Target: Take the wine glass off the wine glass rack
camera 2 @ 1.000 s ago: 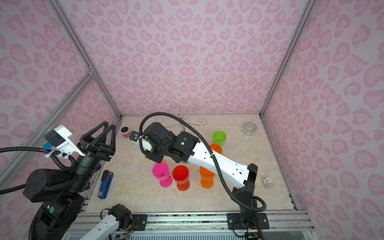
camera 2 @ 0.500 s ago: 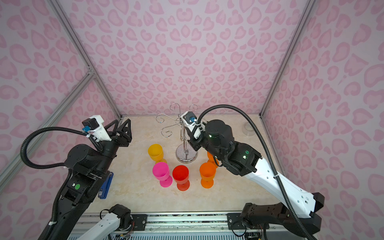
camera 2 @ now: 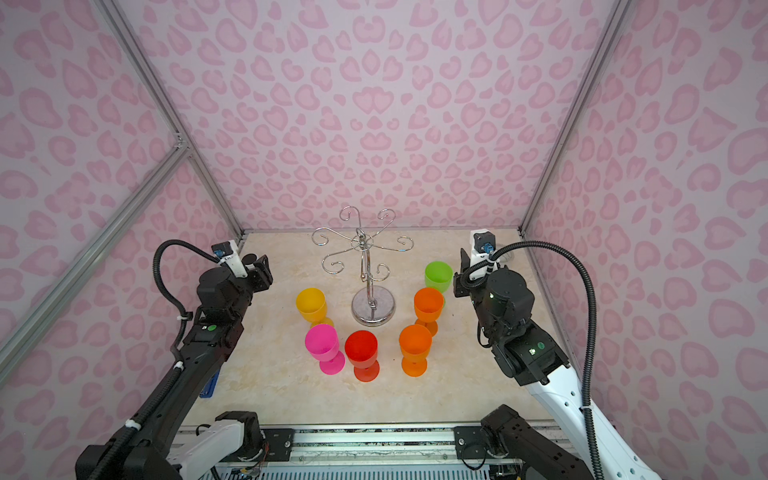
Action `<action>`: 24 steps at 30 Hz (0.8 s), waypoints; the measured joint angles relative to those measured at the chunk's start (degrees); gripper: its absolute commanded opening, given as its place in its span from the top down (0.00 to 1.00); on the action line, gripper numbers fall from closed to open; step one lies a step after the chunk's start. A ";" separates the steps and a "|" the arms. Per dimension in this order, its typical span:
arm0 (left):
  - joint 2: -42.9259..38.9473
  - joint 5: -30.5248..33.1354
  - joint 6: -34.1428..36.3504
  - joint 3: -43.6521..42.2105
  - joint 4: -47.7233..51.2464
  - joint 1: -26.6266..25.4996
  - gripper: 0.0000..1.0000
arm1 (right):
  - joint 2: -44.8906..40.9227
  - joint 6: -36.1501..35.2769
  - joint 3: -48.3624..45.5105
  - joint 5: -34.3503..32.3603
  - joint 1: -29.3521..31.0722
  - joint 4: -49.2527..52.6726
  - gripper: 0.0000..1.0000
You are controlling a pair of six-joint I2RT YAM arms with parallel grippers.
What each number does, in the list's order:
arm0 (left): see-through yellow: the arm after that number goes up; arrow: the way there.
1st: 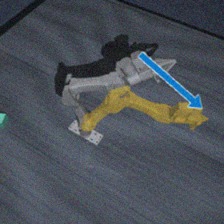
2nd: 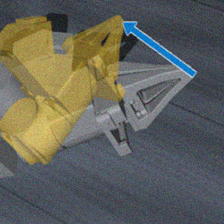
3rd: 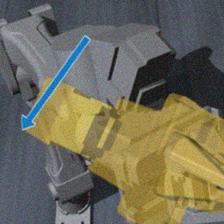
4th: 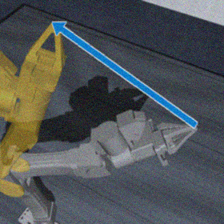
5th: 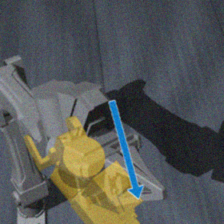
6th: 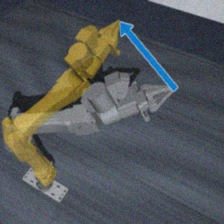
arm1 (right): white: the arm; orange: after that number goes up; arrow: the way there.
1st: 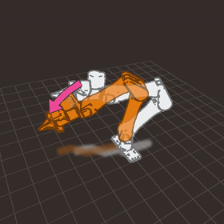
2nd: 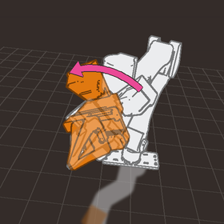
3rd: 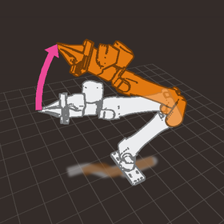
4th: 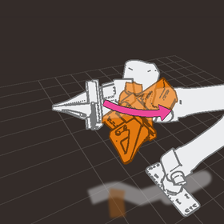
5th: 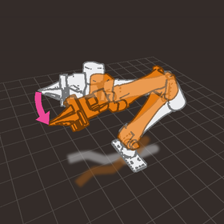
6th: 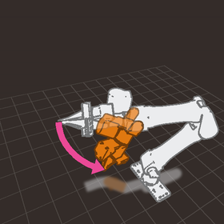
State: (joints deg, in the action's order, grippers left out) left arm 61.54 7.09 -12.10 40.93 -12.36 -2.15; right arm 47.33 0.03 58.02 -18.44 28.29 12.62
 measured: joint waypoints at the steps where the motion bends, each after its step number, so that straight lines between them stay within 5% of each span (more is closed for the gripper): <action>1: 1.60 0.17 0.48 -1.01 -1.33 0.22 0.32 | -0.44 0.72 -0.98 0.04 -1.09 -0.50 0.76; 17: 21.49 -0.24 8.20 -11.23 -16.61 2.45 0.28 | 2.60 3.89 -9.99 5.01 -12.35 -5.73 0.73; 24: 23.17 -1.07 9.03 -12.26 -23.08 2.67 0.26 | 6.67 5.14 -20.33 1.88 -14.91 -16.31 0.73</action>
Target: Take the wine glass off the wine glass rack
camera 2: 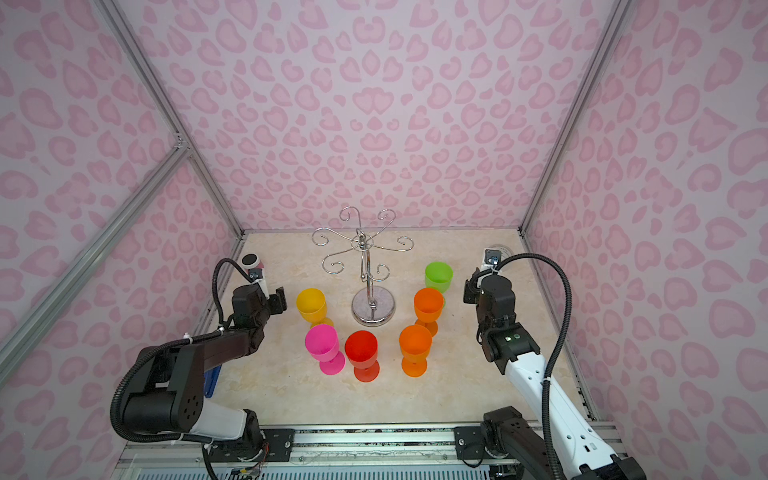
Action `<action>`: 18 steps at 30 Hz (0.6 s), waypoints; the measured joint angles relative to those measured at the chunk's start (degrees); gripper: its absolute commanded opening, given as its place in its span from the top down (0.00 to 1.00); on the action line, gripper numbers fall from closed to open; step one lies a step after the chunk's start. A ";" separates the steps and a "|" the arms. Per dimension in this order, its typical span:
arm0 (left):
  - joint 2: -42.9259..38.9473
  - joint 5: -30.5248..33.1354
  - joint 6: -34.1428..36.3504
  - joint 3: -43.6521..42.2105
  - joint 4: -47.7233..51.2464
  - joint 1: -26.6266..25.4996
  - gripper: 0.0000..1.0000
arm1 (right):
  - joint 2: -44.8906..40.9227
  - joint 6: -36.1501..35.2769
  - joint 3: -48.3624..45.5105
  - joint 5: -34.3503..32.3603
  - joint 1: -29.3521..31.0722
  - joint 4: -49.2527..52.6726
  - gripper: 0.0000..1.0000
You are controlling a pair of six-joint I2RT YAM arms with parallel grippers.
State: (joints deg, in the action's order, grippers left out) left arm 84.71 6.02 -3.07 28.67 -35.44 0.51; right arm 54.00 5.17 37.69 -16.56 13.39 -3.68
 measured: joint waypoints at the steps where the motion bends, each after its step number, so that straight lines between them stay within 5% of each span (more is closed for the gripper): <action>1: -0.09 0.13 0.00 -0.68 -0.76 0.00 0.25 | 0.68 0.13 -2.14 -0.42 -0.31 -2.29 0.73; 14: -0.20 1.97 -0.42 -1.97 -4.31 0.00 0.22 | 16.04 0.15 -21.03 -9.66 -3.28 -31.56 0.73; 18: -0.74 2.84 -0.50 -3.61 -6.19 0.00 0.06 | 23.52 -1.66 -21.14 -12.59 -4.07 -39.10 0.74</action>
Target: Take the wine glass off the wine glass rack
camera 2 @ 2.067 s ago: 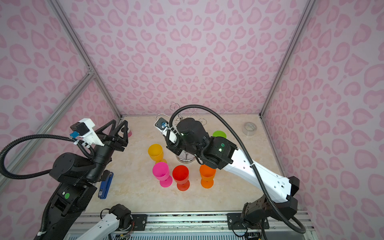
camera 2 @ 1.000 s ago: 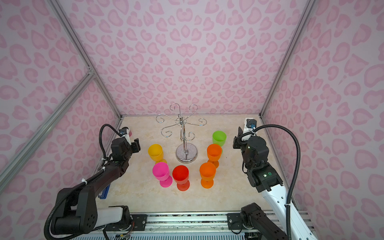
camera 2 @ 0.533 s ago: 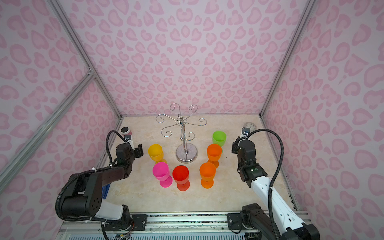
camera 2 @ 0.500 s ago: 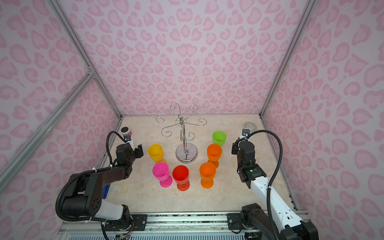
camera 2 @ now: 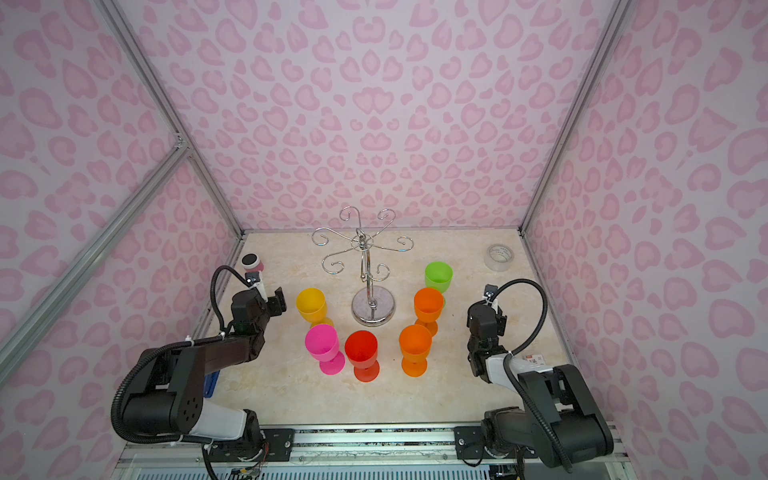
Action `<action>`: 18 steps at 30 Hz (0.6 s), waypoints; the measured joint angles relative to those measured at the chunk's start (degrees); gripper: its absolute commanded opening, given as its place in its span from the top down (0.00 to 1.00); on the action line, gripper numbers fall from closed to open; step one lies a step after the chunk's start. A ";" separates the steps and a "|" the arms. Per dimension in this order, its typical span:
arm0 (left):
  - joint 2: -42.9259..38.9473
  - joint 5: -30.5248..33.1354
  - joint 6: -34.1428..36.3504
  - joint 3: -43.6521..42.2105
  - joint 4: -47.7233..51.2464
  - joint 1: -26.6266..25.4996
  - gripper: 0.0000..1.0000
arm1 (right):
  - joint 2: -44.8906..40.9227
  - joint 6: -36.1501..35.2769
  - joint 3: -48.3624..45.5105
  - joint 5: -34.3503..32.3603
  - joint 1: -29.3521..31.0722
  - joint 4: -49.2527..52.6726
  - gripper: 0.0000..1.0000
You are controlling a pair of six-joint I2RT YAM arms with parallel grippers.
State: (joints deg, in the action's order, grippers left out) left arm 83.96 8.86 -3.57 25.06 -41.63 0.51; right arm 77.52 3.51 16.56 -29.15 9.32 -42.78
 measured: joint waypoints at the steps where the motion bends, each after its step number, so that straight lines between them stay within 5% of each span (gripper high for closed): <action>1: -0.22 0.26 -0.68 -0.74 -0.70 0.00 0.03 | 1.29 -0.31 0.44 -0.46 -0.13 -1.77 0.74; 9: 0.09 3.15 -1.38 -6.93 -9.99 -0.57 0.03 | 8.44 -1.53 0.07 1.14 -2.67 -13.84 0.72; 12: 0.13 3.52 -1.38 -6.93 -12.20 -0.61 0.03 | 10.25 -1.38 1.66 4.26 -4.22 -14.93 0.63; 13: 0.13 3.61 -1.40 -6.93 -12.61 -0.59 0.03 | 11.21 -1.09 1.70 5.44 -4.87 -16.02 0.56; 17: 0.13 3.78 -1.40 -6.95 -13.14 -0.59 0.03 | 11.82 -0.68 1.42 7.80 -5.68 -15.85 0.05; 18: 0.13 3.78 -1.40 -6.95 -13.33 -0.59 0.03 | 11.87 -0.68 1.42 8.26 -5.68 -16.37 0.02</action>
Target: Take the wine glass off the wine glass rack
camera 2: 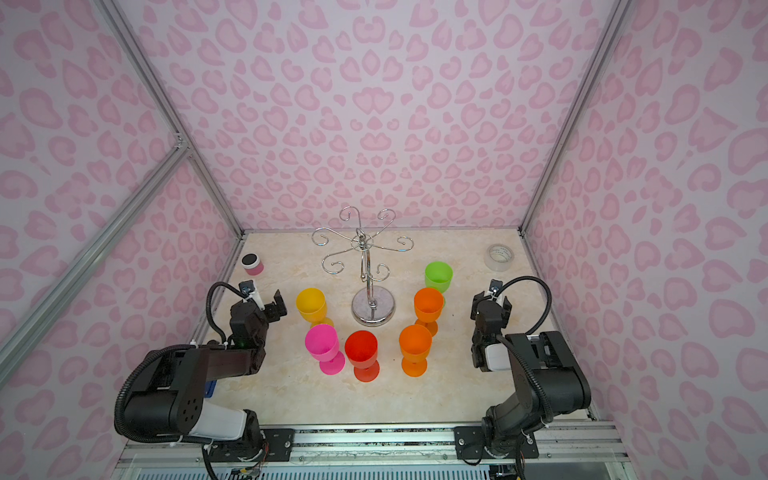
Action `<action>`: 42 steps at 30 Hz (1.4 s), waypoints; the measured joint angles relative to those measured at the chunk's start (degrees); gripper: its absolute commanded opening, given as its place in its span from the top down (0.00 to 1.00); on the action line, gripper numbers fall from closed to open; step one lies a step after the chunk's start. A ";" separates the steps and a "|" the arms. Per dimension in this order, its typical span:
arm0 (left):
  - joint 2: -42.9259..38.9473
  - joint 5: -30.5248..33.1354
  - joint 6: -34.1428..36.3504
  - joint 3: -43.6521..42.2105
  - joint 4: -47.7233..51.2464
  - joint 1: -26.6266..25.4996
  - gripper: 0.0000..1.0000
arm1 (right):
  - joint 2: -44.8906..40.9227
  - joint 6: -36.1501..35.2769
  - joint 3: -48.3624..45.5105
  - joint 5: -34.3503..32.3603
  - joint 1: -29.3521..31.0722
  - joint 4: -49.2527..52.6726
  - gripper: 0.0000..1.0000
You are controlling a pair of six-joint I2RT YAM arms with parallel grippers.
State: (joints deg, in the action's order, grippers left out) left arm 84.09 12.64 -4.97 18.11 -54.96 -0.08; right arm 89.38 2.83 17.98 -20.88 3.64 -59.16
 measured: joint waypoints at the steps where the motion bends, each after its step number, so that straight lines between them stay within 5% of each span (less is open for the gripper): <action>1: 0.00 0.02 0.00 0.00 -0.13 0.00 0.03 | 0.31 -0.04 -0.11 0.11 0.00 -0.92 0.02; 42: 0.04 0.61 0.00 -0.13 -0.44 -0.26 0.03 | 0.61 -0.44 -0.52 -0.11 0.85 -2.45 0.02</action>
State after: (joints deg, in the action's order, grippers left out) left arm 84.14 13.26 -4.97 17.98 -55.40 -0.34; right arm 90.00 2.39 17.45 -20.99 4.49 -61.60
